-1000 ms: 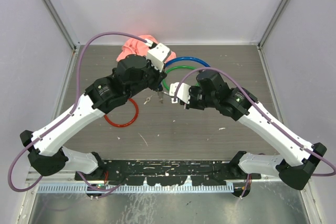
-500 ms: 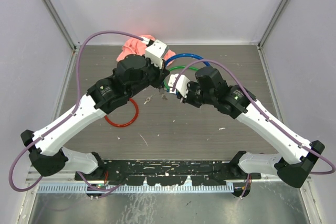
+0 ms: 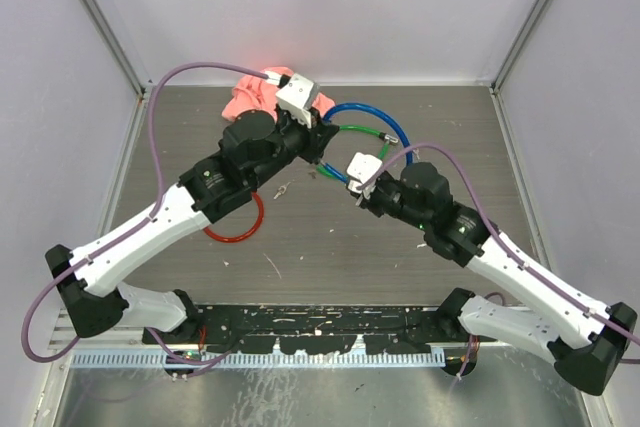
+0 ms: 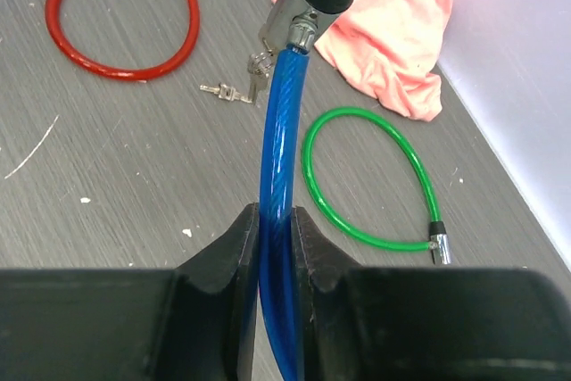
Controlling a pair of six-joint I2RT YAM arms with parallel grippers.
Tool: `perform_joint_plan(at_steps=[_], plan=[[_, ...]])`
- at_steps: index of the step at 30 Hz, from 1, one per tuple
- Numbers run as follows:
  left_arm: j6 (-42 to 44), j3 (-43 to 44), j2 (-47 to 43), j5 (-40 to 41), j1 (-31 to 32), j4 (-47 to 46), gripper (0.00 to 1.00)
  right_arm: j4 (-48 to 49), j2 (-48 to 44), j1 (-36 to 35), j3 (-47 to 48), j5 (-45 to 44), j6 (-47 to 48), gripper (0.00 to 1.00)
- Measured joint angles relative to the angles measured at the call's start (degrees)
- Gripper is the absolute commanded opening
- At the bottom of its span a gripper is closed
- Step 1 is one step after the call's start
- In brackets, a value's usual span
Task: Lock with the key
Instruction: Lock the lock.
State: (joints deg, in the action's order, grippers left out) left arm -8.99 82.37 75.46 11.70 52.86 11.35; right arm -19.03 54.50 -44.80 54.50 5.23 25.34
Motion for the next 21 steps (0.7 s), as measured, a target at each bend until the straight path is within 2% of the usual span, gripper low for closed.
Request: perform_joint_plan(at_steps=[3, 7, 13, 17, 21], plan=[[0.7, -2.6, 0.0, -2.1, 0.7, -4.9, 0.0, 7.6, -3.3, 0.0, -6.5, -0.3, -0.6, 0.01], [3.5, -7.2, 0.6, -2.6, 3.2, -11.0, 0.0, 16.1, -3.1, 0.0, -13.7, -1.0, -2.4, 0.01], [6.8, -12.6, 2.9, 0.0, 7.2, -12.6, 0.0, 29.6, -3.1, 0.0, -27.1, -0.7, -3.0, 0.01], [9.1, -17.9, 3.4, 2.8, 9.9, -14.8, 0.0, 35.9, -2.1, 0.0, -33.6, 0.3, -2.1, 0.1], [10.2, -22.4, 3.8, 5.2, 11.2, -19.3, 0.0, 41.4, -0.2, 0.0, -37.8, 0.9, -0.8, 0.1]])
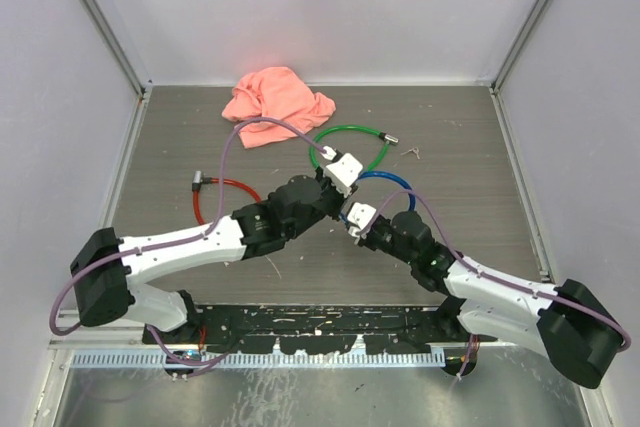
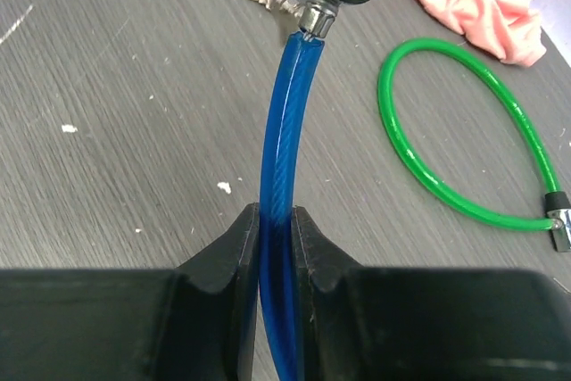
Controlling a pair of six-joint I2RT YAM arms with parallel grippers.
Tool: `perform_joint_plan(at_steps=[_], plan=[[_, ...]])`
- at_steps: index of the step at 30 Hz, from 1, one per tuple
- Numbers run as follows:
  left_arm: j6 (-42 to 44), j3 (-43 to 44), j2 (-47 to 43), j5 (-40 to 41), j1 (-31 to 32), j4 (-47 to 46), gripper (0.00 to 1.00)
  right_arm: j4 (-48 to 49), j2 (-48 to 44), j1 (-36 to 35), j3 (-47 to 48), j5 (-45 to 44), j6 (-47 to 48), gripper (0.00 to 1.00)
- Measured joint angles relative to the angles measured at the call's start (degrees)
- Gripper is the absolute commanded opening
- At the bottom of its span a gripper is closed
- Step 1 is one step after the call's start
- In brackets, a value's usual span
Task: Lock with the key
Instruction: Lock the lock.
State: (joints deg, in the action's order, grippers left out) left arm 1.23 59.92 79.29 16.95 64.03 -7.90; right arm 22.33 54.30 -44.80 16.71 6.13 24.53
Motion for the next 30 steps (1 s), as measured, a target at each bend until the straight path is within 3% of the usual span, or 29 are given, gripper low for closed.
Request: perform_joint_plan(at_steps=[10, 25, 30], plan=[[3.0, -4.6, 6.5, 4.1, 2.3, -8.6, 0.0, 8.0, 3.8, 0.3, -7.7, 3.5, 4.8, 0.11], [3.3, -7.0, 13.6, 7.9, 4.4, -15.5, 0.0, 9.3, 4.0, 0.6, -13.2, 4.9, 10.0, 0.12], [4.0, -6.8, 14.3, 10.0, 5.4, -15.3, 0.0, 9.3, 4.1, 0.7, -13.7, 6.7, 11.9, 0.16]])
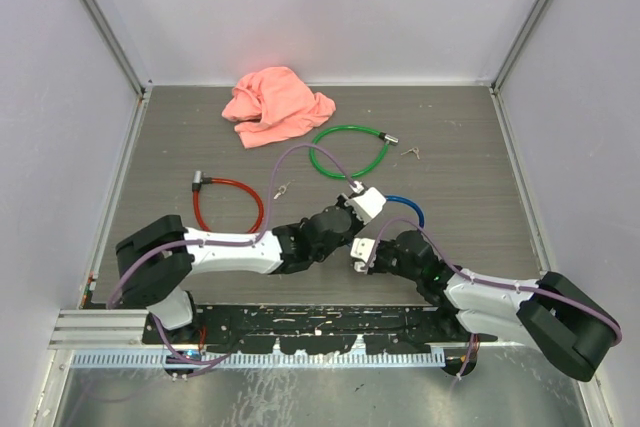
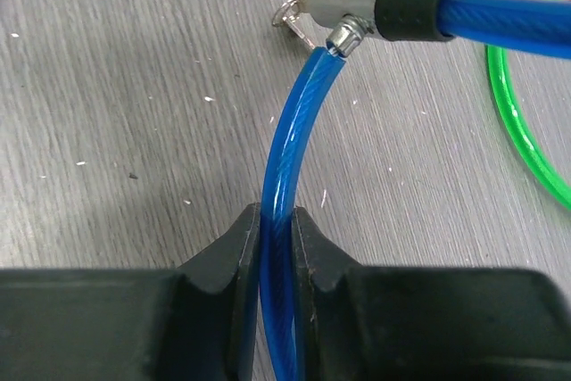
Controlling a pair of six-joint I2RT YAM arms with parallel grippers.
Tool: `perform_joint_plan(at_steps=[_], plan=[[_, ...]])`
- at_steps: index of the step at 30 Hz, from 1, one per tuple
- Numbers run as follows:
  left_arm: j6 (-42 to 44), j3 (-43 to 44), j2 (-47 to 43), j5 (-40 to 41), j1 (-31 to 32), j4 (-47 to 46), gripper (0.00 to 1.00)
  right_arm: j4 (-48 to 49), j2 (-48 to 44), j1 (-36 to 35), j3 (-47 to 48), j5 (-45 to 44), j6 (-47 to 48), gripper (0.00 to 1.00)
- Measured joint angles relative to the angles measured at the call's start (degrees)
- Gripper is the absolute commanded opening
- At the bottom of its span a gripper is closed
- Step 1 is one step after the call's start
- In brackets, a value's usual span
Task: Lock with the key
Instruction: Lock the lock.
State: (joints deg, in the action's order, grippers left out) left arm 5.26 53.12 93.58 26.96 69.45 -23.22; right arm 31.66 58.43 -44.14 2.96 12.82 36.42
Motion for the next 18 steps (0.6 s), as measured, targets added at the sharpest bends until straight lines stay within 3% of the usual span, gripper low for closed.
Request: perform_joint_plan(at_steps=[5, 12, 18], plan=[[-0.1, 0.0, 1.4, 1.5, 0.6, -1.2, 0.0, -0.5, 0.0, 0.0, -0.3, 2.1, 3.7, 0.21], [0.2, -1.6, 4.0, 3.0, 2.0, -5.1, 0.0, -2.5, 0.0, -0.1, -0.7, 4.4, 9.6, 0.37], [0.2, -2.9, 4.6, 2.8, 3.1, -9.9, 0.0, 0.4, -1.1, -0.2, -0.5, 5.7, 12.3, 0.42]])
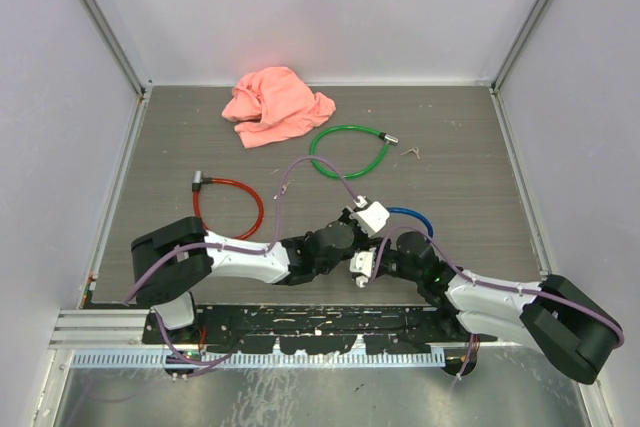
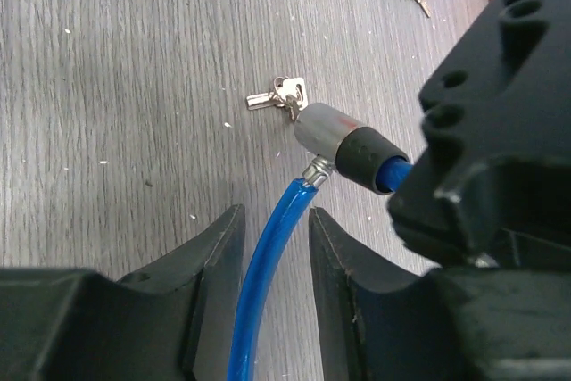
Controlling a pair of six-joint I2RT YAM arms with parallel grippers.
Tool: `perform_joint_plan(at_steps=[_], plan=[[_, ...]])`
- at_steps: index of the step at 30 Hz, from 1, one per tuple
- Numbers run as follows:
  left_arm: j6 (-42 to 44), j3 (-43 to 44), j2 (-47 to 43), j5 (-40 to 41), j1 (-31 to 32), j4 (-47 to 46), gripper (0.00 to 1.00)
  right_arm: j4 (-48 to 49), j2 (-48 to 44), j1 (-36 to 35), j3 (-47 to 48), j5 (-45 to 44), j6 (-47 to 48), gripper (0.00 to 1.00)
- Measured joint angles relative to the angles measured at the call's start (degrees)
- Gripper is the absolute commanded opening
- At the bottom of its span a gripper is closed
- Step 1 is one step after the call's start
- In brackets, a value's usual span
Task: Lock with the key
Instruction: Lock the lock.
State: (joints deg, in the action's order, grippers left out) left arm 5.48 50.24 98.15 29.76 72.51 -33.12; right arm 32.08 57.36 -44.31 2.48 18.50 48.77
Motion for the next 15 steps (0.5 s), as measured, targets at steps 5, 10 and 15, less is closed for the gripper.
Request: perform_joint_plan(at_steps=[5, 10, 15], plan=[[0.2, -1.6, 0.0, 0.7, 0.2, -3.5, 0.0, -1.5, -2.3, -0.2, 0.5, 0.5, 1.2, 0.52], [1.2, -2.9, 0.0, 2.8, 0.1, -6.9, 0.0, -11.3, -6.5, 0.3, 4.2, 2.6, 3.4, 0.52], [2.1, -3.9, 0.0, 4.0, 0.5, -8.7, 0.0, -25.4, -10.4, 0.8, 8.0, 5.4, 6.7, 0.53]])
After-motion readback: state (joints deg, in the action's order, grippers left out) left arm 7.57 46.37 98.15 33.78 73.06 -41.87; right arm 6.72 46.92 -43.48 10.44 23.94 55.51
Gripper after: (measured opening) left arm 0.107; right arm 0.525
